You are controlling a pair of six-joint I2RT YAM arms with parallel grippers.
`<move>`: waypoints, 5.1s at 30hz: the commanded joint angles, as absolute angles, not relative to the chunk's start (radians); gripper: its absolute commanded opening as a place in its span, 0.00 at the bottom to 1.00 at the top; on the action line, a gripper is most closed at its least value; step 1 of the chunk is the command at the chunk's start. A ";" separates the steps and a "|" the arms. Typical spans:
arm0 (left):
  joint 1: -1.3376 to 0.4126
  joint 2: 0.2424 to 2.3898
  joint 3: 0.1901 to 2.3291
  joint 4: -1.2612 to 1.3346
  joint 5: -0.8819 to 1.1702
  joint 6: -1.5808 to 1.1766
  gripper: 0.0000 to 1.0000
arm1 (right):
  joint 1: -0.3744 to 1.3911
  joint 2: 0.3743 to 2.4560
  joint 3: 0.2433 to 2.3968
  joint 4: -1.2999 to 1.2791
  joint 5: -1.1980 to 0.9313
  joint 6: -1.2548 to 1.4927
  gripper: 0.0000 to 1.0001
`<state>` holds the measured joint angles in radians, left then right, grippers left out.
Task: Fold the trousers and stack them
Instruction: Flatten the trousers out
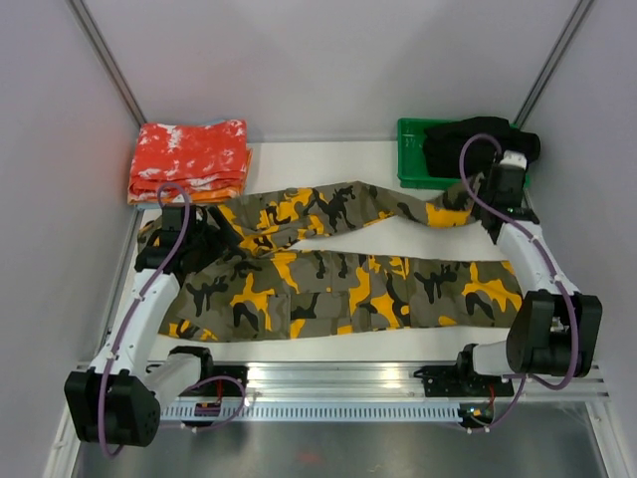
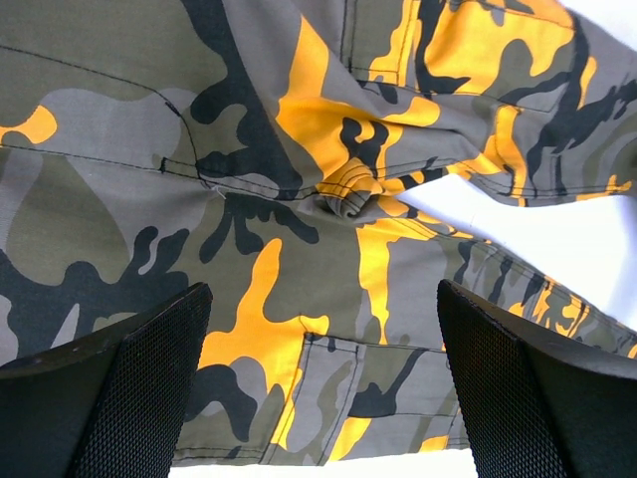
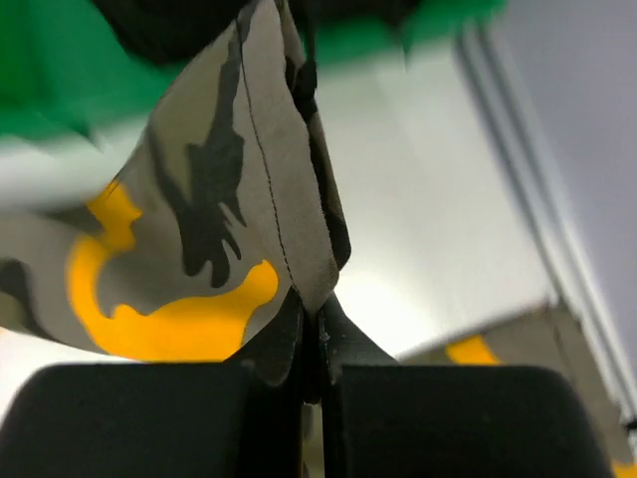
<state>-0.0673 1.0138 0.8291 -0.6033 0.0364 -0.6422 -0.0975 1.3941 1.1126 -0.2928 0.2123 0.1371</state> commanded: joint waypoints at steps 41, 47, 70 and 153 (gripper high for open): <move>-0.589 1.738 1.385 -0.428 -0.077 -0.592 0.12 | -0.136 1.856 1.083 -0.265 0.189 0.445 0.00; -0.597 1.903 1.495 -0.379 -0.083 -0.633 0.02 | -0.210 1.882 1.114 -0.244 0.170 0.433 0.00; -0.672 2.180 1.528 -0.475 -0.048 -0.695 0.02 | -0.288 2.008 1.269 -0.216 0.118 0.434 0.00; 0.561 1.296 0.618 -0.459 -0.121 -0.908 0.02 | -0.005 1.106 0.742 -0.400 -0.147 0.528 0.04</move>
